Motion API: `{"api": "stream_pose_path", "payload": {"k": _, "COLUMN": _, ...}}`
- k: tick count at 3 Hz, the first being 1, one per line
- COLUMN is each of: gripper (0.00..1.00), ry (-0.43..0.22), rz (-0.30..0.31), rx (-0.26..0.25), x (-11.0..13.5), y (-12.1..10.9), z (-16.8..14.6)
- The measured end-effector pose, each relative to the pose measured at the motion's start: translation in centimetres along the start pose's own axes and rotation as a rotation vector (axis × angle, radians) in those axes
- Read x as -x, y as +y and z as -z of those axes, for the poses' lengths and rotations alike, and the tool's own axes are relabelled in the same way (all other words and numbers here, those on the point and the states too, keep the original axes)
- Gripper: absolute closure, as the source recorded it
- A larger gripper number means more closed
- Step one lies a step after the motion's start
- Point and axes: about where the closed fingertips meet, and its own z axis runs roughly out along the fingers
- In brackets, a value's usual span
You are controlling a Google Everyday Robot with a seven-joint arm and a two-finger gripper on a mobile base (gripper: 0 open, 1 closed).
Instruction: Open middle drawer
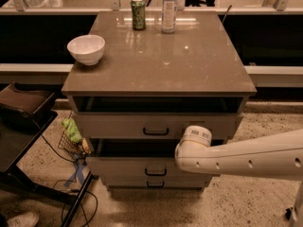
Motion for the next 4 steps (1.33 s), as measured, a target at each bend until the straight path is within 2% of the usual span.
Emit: {"api": "stream_pose_path", "payload": {"k": 4, "gripper": 0.07, "ry": -0.001, "rz": 0.006, "rx": 0.005, "x": 0.04, "y": 0.23, "z": -0.16}}
